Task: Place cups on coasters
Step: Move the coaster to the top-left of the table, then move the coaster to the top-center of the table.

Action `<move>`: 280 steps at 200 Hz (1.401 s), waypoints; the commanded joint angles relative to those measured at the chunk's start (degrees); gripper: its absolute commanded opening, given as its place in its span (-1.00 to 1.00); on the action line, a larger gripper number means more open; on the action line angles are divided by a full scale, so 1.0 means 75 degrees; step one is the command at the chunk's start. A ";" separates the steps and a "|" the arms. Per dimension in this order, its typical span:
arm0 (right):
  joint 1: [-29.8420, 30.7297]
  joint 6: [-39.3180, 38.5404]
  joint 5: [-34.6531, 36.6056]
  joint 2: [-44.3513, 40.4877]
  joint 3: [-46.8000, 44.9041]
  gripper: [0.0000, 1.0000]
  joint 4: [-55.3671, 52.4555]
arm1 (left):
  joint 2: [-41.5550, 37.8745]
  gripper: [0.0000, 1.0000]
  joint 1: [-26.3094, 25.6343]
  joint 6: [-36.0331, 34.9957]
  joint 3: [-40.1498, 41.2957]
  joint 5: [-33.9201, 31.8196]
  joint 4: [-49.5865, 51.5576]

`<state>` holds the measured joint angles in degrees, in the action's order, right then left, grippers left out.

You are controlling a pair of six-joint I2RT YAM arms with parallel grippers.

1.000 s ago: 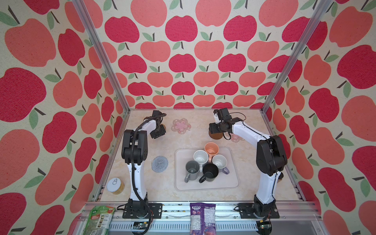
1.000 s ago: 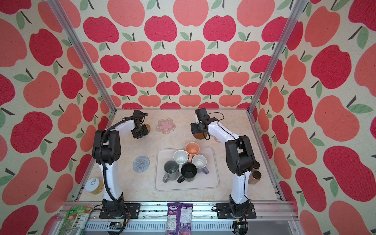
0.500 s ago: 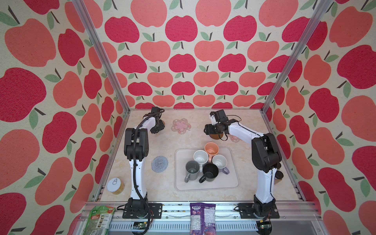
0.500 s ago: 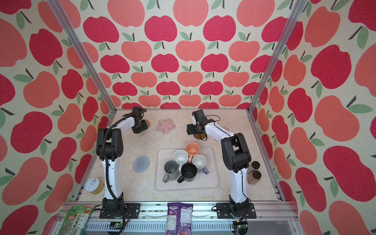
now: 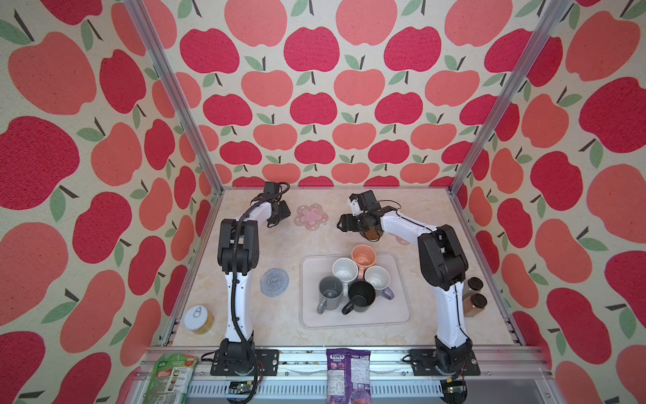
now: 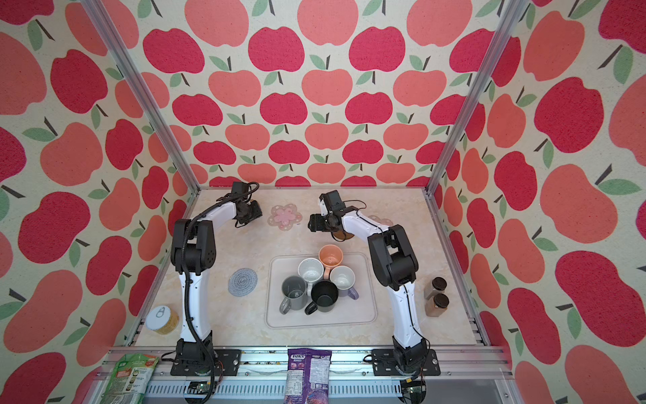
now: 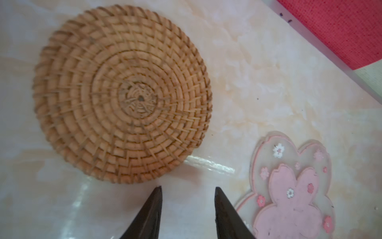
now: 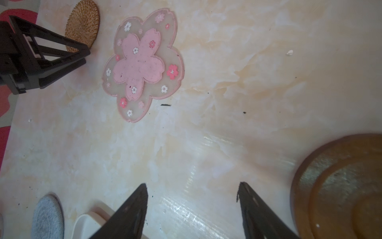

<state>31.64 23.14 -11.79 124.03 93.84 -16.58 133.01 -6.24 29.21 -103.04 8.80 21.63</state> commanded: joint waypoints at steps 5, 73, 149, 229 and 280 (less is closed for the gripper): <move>0.0097 0.0430 -0.0346 0.0364 0.0326 0.43 0.0208 | 0.0085 -0.12 -0.0111 0.0095 0.0281 0.0777 -0.0422; 0.0382 0.0643 -0.0550 0.0995 0.0891 0.43 0.0226 | 0.0268 -0.12 -0.0193 0.0460 0.0530 0.1599 -0.0919; 0.0452 0.1476 -0.0829 0.1841 0.1436 0.42 0.0766 | -0.0004 -0.13 -0.0225 0.1010 0.1675 0.2624 -0.1812; 0.0656 0.1927 -0.1086 0.2596 0.2169 0.42 0.0875 | -0.0467 -0.14 -0.0316 0.1540 0.2789 0.3203 -0.2534; 0.0818 0.2046 -0.1342 0.2761 0.2322 0.41 0.1012 | -0.0616 -0.15 -0.0396 0.1578 0.2957 0.3210 -0.2621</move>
<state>35.75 36.88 -19.07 140.97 110.48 -7.46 127.79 -7.90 39.68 -83.59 31.99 -3.90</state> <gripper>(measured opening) 0.708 0.428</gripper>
